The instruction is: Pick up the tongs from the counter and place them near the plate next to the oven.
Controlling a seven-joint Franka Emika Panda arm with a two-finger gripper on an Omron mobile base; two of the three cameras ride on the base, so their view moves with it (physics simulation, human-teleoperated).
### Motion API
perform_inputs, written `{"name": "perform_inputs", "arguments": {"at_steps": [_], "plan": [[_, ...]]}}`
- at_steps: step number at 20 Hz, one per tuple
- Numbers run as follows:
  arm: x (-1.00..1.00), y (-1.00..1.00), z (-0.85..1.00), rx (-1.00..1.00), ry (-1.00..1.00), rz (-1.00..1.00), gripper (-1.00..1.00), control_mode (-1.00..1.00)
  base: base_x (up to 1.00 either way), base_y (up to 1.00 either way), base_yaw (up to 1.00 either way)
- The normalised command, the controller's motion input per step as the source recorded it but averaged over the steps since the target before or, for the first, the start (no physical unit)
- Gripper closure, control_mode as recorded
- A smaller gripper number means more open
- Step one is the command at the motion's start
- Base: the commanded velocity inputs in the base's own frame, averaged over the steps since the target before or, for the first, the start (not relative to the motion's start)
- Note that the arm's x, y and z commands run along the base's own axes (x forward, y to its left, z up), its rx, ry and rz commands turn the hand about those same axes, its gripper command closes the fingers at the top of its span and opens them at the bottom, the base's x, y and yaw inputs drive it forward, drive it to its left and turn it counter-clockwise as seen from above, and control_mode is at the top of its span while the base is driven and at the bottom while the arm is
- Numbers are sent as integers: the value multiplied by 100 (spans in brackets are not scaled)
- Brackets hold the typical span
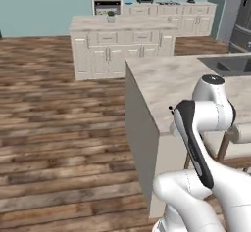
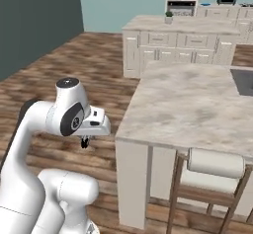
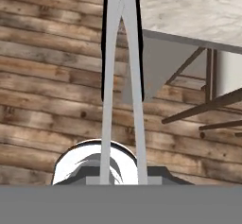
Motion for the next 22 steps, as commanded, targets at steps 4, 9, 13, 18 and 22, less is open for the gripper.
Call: {"name": "perform_inputs", "arguments": {"at_steps": [4, 9, 13, 18, 22], "plan": [[0, 0, 0, 0, 0, 0, 100, 100, 21, 100, -20], [0, 0, 0, 0, 0, 0, 100, 100, 47, 100, -16], [0, 0, 0, 0, 0, 0, 100, 100, 68, 100, -11], [0, 0, 0, 0, 0, 0, 100, 100, 86, 100, -5], [0, 0, 0, 0, 0, 0, 100, 100, 99, 100, -2]]}}
